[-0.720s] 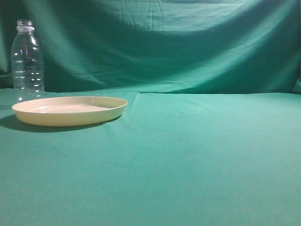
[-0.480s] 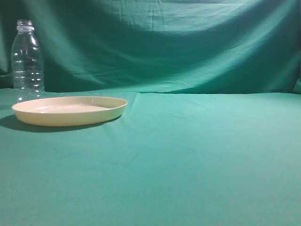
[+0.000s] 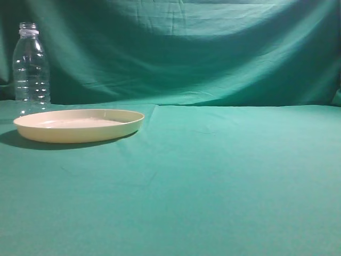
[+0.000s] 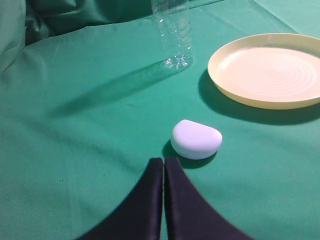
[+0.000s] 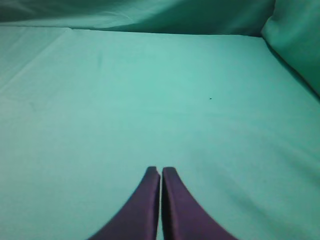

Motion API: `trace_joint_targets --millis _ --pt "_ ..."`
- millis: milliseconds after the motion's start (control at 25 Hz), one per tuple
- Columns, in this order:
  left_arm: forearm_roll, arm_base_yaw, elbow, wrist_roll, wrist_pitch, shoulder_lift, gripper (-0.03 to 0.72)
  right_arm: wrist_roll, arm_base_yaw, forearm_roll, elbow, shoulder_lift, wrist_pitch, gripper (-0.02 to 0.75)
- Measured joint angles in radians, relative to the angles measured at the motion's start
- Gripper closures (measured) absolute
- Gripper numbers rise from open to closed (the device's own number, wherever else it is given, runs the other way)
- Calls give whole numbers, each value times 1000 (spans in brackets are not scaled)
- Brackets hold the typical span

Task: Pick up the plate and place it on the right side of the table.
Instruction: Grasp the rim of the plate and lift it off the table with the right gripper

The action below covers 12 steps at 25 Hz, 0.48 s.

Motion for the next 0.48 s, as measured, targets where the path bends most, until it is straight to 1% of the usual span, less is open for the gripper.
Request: trace_joint_targets --millis 120,160,360,480 --pt "0 0 0 0 0 0 688 1 0 -7 0 0 -30 738" --pt "0 0 0 0 0 0 688 6 0 -4 0 0 -60 738" --pt "0 0 0 0 0 0 688 61 0 13 0 0 -267 738" --pt "0 0 0 0 0 0 688 128 0 40 0 0 -401 738"
